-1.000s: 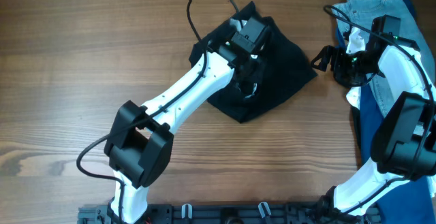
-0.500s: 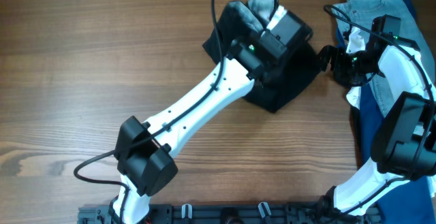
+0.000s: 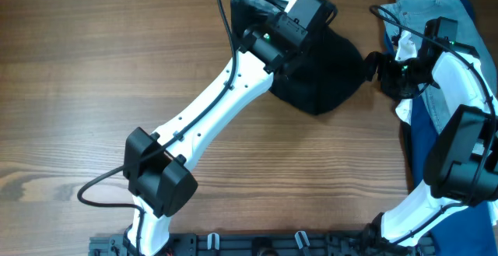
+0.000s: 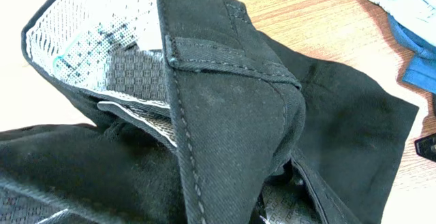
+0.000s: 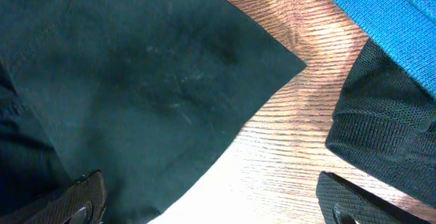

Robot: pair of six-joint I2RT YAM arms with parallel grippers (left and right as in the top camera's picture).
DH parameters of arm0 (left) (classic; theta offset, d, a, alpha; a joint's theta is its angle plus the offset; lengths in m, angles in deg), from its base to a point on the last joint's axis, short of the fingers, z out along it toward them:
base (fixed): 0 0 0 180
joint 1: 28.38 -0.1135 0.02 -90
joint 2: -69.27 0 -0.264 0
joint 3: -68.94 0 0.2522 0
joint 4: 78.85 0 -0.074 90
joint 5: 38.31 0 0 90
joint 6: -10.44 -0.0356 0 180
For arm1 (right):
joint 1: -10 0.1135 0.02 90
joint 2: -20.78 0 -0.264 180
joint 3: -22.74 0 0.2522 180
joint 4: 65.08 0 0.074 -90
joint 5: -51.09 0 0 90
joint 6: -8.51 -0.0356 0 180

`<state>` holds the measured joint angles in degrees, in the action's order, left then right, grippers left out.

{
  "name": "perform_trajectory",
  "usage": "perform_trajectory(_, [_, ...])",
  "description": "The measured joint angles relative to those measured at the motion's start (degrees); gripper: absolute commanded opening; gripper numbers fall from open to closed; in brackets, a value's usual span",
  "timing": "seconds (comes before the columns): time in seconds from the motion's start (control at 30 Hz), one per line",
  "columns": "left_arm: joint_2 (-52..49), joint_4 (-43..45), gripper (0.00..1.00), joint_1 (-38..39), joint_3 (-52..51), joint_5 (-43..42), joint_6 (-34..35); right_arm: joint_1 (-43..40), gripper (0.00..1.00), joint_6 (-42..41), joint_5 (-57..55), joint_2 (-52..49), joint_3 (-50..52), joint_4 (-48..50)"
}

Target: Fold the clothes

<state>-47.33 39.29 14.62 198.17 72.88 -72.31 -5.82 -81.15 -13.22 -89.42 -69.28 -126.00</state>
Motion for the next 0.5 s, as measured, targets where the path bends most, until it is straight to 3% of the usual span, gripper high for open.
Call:
perform_trajectory(0.37, [-8.5,-0.5,0.07,0.5,0.0,-3.1,-2.7,0.0,1.00,0.0,0.0,0.0,0.0,-0.7])
perform_trajectory(0.5, [-10.1,3.3,0.08,1.6,0.0,-3.6,-3.0,0.0,1.00,0.0,0.0,0.0,0.0,-0.9])
